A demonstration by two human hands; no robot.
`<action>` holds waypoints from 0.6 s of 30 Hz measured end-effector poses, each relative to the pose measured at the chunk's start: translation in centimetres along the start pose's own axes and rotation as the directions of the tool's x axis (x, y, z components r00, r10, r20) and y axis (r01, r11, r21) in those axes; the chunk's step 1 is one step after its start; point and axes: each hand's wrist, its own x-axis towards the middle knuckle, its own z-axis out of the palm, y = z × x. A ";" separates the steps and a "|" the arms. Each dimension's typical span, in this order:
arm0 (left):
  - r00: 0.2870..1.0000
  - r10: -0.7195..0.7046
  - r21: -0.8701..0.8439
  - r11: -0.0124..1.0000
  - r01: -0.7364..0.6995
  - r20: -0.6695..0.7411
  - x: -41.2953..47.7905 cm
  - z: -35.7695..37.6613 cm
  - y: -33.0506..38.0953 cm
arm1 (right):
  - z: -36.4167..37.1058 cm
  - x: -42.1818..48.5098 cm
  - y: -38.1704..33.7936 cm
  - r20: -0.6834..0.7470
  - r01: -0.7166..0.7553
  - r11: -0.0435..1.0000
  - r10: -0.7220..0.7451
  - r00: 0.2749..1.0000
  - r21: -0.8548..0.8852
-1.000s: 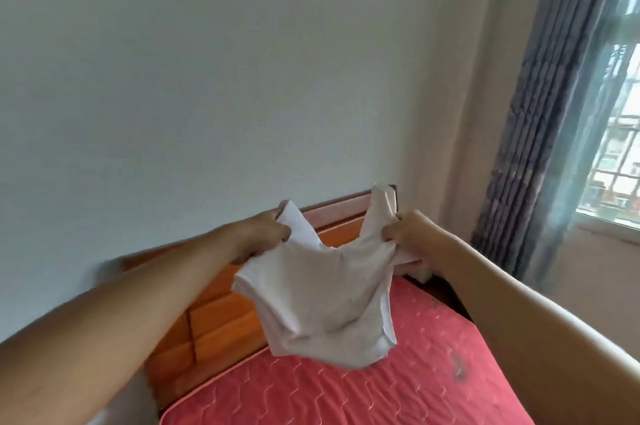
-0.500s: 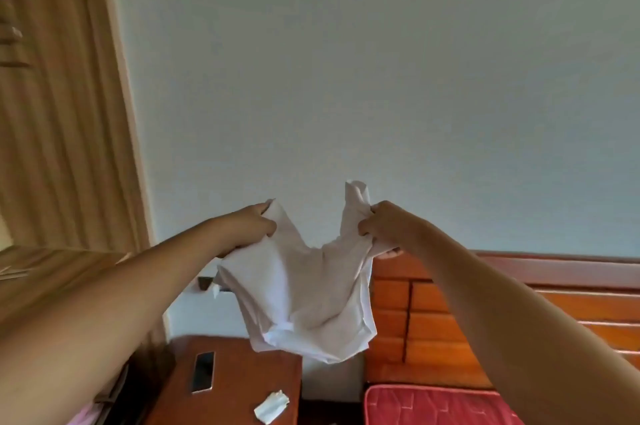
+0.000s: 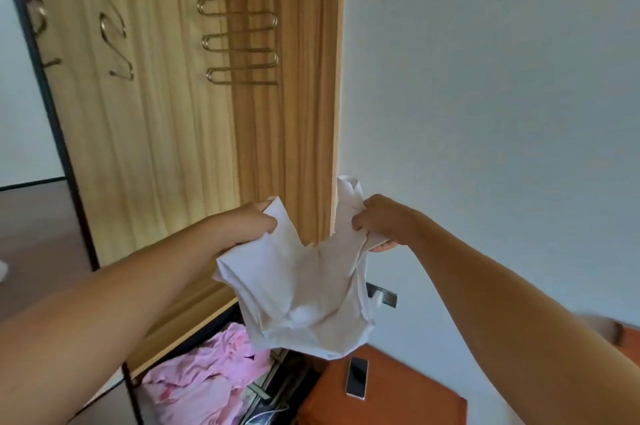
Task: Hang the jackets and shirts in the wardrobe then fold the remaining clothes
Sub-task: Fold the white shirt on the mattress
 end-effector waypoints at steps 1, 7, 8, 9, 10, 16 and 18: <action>0.999 -0.027 -0.009 1.000 0.027 -0.018 0.2 -0.8 -1.0 | 1.0 1.3 -0.8 0.032 0.032 0.999 -0.032 0.999 -0.004; 0.980 -0.162 -0.033 0.987 0.160 -0.115 2.8 -4.5 -5.5 | 6.0 8.7 -4.3 0.207 0.193 0.981 -0.188 0.960 -0.006; 0.976 -0.176 -0.033 0.984 0.174 -0.131 3.4 -4.8 -5.9 | 6.5 10.0 -4.7 0.230 0.218 0.976 -0.210 0.950 -0.008; 0.969 -0.189 -0.035 0.982 0.185 -0.157 4.0 -5.1 -6.1 | 7.0 11.4 -5.1 0.255 0.243 0.970 -0.234 0.938 -0.003; 0.961 -0.204 -0.045 0.979 0.199 -0.187 4.6 -5.4 -6.2 | 7.3 12.7 -5.5 0.277 0.269 0.963 -0.258 0.926 -0.004; 0.898 -0.322 -0.165 0.945 0.284 -0.299 8.1 -6.2 -7.5 | 10.1 20.9 -8.3 0.377 0.401 0.915 -0.359 0.854 -0.038; 0.880 -0.362 -0.207 0.928 0.309 -0.307 9.1 -6.4 -8.6 | 11.6 23.0 -9.0 0.428 0.396 0.918 -0.352 0.833 -0.016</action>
